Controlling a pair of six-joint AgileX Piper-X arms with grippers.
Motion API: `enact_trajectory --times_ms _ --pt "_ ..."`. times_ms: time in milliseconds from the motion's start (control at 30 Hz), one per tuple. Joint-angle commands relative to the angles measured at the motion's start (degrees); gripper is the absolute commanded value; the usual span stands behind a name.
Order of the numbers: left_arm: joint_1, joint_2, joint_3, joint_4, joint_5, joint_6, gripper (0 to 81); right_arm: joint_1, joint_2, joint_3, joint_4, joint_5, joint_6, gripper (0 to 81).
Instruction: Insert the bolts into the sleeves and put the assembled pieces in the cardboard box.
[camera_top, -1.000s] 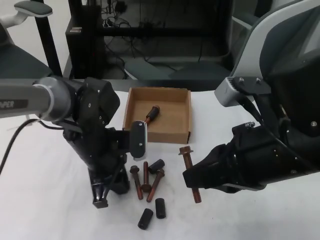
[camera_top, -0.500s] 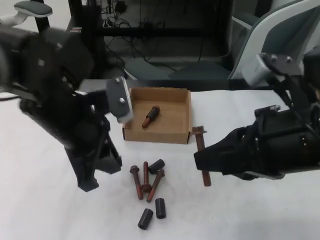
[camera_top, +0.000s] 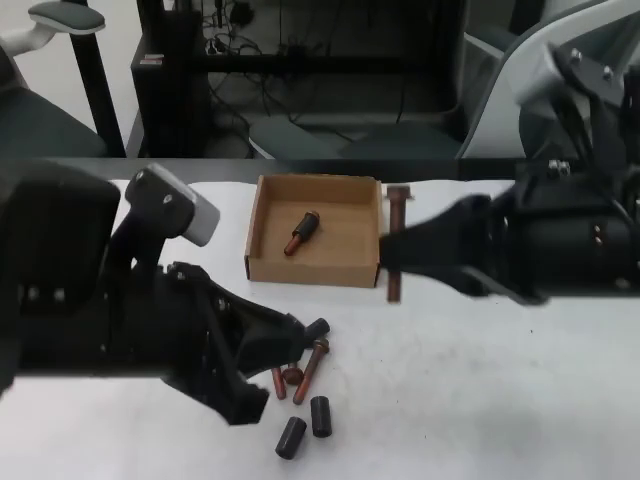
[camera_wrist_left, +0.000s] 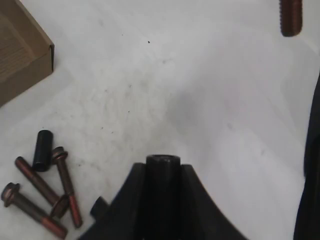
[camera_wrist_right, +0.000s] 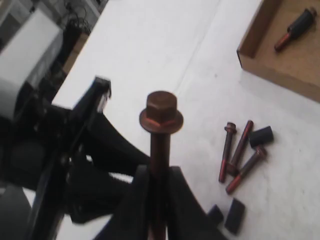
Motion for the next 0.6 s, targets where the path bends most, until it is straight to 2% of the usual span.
enact_trajectory --times_ms 0,333,567 --pt "-0.34 -0.49 2.81 -13.08 0.76 -9.86 1.7 -0.13 2.57 -0.31 -7.46 0.57 2.73 0.0" --pt "-0.34 -0.49 3.32 -24.53 0.36 -16.59 1.7 -0.13 12.01 -0.31 -24.91 -1.16 14.06 0.0" --pt "-0.34 -0.49 3.32 -25.25 0.31 -16.59 1.7 -0.13 12.52 -0.31 -28.08 -0.79 14.61 0.6"
